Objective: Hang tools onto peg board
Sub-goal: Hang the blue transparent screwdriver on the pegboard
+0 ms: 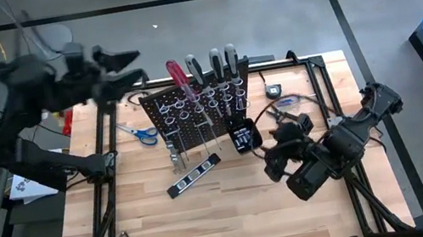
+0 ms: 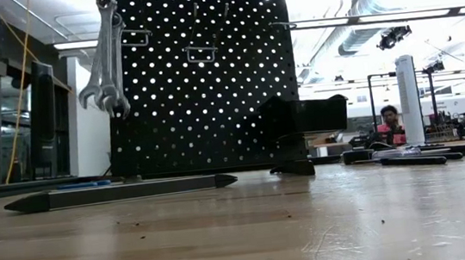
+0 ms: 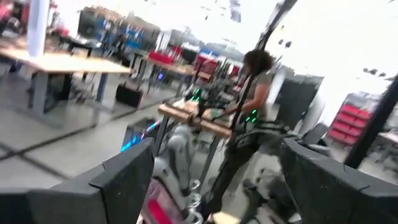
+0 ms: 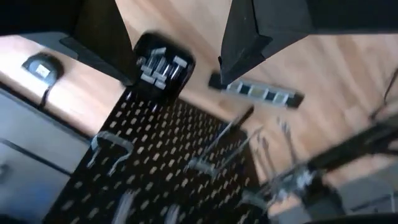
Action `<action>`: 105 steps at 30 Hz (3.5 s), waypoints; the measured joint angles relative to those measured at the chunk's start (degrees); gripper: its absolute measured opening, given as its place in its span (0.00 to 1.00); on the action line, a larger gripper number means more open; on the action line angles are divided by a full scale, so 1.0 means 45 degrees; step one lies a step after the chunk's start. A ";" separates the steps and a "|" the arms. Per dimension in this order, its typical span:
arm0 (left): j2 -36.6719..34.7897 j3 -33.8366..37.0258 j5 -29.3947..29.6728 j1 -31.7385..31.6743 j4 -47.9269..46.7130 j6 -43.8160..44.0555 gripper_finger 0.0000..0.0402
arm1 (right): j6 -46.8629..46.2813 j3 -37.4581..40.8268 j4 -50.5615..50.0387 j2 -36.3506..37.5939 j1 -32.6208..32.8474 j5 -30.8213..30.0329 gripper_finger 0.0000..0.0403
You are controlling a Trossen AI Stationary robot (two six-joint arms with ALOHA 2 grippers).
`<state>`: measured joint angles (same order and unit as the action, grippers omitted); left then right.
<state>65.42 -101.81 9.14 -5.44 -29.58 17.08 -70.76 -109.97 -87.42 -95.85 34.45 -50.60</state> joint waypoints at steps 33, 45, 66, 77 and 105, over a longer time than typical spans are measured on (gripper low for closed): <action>-0.6201 1.1714 0.4962 0.6818 0.0671 0.8171 0.80 | -1.2719 1.0589 0.1999 0.4101 -0.2155 0.6997 0.55; -0.6211 1.1733 0.5344 0.6813 0.0685 0.8151 0.80 | -1.1522 1.3987 0.5188 0.7611 -1.0285 0.4981 0.52; -0.6209 1.1733 0.8775 0.6626 0.0194 0.9769 0.80 | -0.8124 1.6804 1.3357 0.4394 -1.7710 0.9404 0.47; -0.6206 1.1733 0.7881 0.5964 -0.0180 0.9912 0.80 | -0.9114 1.6756 1.3180 0.3330 -1.7202 0.9906 0.47; -0.7886 1.1724 0.9174 0.5870 0.2054 0.5583 0.80 | 0.1339 1.2783 1.0339 1.0522 -1.3044 0.4251 0.15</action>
<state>29.93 -49.06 50.42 20.97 -20.34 42.20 -64.74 -52.44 -40.89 -48.50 -24.25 -31.47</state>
